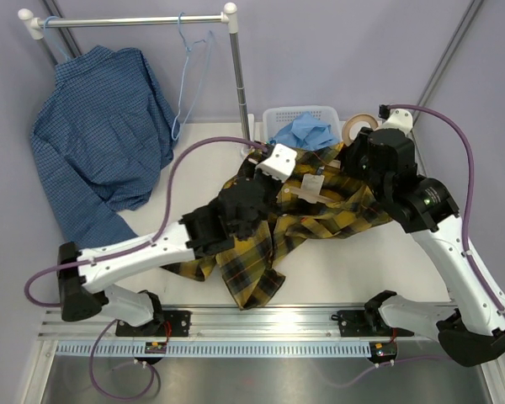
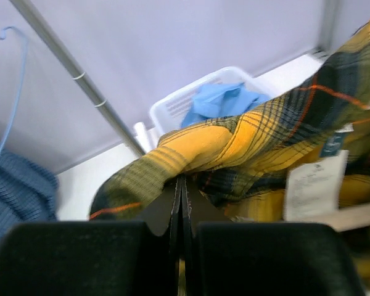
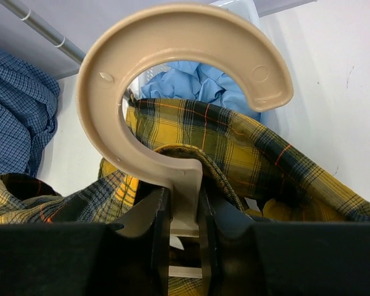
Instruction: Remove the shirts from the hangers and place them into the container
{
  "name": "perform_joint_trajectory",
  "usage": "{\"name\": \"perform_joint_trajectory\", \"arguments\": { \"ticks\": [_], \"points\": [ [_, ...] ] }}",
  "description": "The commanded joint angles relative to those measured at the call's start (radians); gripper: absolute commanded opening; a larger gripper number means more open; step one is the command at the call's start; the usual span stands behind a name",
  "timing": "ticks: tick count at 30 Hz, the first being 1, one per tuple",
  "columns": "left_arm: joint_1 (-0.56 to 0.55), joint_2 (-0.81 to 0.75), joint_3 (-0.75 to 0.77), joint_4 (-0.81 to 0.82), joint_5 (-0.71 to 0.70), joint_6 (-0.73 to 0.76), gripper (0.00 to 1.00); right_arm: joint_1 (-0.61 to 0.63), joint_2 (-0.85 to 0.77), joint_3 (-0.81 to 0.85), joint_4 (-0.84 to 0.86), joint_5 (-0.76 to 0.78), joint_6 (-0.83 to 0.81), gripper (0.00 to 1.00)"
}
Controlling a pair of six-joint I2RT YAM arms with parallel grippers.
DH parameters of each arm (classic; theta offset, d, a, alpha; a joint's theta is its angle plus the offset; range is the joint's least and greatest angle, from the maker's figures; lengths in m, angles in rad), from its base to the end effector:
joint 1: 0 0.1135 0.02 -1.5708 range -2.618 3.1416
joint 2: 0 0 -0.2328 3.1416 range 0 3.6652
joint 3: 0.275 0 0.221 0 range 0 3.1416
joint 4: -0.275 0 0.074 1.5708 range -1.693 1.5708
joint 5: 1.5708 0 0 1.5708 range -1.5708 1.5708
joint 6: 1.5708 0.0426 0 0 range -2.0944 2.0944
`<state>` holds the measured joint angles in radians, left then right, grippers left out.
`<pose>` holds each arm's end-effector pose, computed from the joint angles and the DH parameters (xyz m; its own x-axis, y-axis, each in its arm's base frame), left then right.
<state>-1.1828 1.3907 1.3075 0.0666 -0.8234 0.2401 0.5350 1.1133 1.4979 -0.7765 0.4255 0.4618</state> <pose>0.1417 -0.2642 0.3830 0.0776 0.2375 -0.9683 0.3432 0.9055 0.2496 0.1776 0.0848 0.4147 -0.3548 0.2615 -0.8976 0.0245 0.9624 0.2706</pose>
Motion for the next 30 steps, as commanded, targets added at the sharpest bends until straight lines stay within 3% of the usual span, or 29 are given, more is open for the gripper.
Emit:
{"name": "perform_joint_trajectory", "arguments": {
  "ticks": [1, 6, 13, 14, 16, 17, 20, 23, 30],
  "points": [
    [0.02, -0.116, 0.097, -0.127, 0.229, -0.172, 0.0, 0.013, 0.0, -0.024, -0.017, 0.036, -0.029, 0.0],
    [0.023, -0.154, 0.125, -0.208, 0.403, -0.269, 0.0, 0.013, 0.019, -0.042, 0.013, 0.027, -0.025, 0.0],
    [0.02, -0.177, 0.124, -0.333, 0.296, -0.312, 0.0, 0.013, 0.017, -0.036, 0.014, 0.045, -0.034, 0.0],
    [0.018, -0.179, 0.125, -0.355, 0.288, -0.387, 0.06, 0.013, 0.017, -0.034, 0.011, 0.053, -0.037, 0.0],
    [0.0, -0.167, 0.125, -0.417, 0.276, -0.526, 0.34, 0.013, 0.025, -0.021, -0.003, 0.081, -0.04, 0.0],
    [-0.014, -0.16, 0.113, -0.425, 0.267, -0.565, 0.6, 0.013, 0.028, -0.013, -0.007, 0.088, -0.041, 0.0],
    [-0.089, -0.11, 0.116, -0.447, 0.167, -0.671, 0.85, 0.013, 0.043, 0.01, -0.012, 0.098, -0.048, 0.0],
    [-0.116, -0.045, 0.16, -0.516, 0.139, -0.787, 0.86, 0.013, 0.056, 0.028, -0.012, 0.101, -0.054, 0.0],
    [-0.12, -0.01, 0.131, -0.559, 0.156, -0.872, 0.68, 0.013, 0.057, 0.041, -0.009, 0.101, -0.064, 0.0]
  ]
}}
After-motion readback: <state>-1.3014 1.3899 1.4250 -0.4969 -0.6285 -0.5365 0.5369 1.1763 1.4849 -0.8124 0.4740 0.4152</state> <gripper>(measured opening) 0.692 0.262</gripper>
